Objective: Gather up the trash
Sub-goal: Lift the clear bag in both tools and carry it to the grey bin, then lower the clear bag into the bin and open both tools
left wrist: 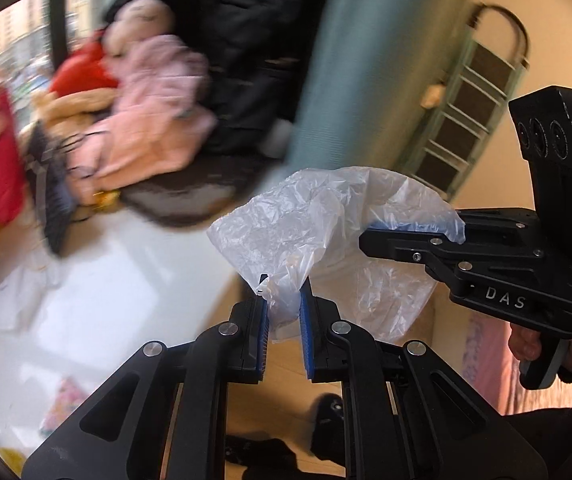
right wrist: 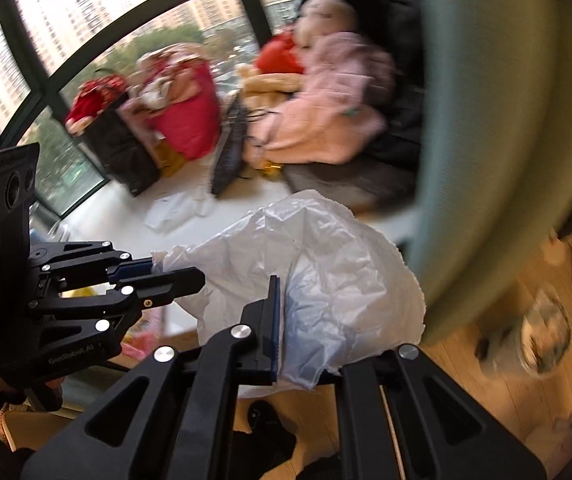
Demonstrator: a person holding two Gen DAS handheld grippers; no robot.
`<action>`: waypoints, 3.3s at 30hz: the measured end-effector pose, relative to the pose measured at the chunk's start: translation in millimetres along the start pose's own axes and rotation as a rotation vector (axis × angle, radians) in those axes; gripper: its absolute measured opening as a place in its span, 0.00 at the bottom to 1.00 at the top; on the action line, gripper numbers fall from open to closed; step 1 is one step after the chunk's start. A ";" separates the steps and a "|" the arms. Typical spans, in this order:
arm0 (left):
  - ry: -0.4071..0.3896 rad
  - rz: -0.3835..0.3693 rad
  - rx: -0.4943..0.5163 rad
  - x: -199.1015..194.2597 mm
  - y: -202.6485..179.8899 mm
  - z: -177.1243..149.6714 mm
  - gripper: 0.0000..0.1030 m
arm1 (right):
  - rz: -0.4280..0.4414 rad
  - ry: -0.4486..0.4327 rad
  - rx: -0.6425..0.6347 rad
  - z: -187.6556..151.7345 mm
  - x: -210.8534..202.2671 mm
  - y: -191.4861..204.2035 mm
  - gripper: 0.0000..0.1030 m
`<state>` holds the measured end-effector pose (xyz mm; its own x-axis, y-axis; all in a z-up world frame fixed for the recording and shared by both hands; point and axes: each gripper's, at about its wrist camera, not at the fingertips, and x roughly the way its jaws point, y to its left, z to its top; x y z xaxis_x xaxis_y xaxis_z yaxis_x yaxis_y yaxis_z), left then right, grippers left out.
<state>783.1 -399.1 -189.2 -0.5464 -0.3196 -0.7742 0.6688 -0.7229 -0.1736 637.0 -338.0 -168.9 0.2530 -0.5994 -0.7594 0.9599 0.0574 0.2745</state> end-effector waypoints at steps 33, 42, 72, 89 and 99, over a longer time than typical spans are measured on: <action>0.174 -0.470 0.579 225.8 -377.5 131.0 0.12 | -0.449 -0.183 0.588 -129.7 -180.6 -318.4 0.08; 0.220 -0.479 0.602 308.2 -391.9 193.3 0.12 | -0.449 -0.120 0.618 -99.5 -153.5 -400.7 0.08; 0.478 -0.228 0.319 580.2 -382.8 157.7 0.12 | -0.232 0.164 0.578 -137.7 47.8 -619.5 0.08; 0.557 -0.197 0.288 721.5 -357.2 76.0 0.12 | -0.225 0.294 0.534 -199.9 161.4 -675.0 0.08; 0.576 -0.186 0.285 746.9 -347.7 60.8 0.12 | -0.236 0.342 0.427 -207.2 192.0 -685.0 0.08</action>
<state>111.8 -423.7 -670.1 -0.2305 0.1470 -0.9619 0.3869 -0.8931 -0.2293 53.1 -327.0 -625.0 0.1318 -0.2613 -0.9562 0.8793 -0.4146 0.2345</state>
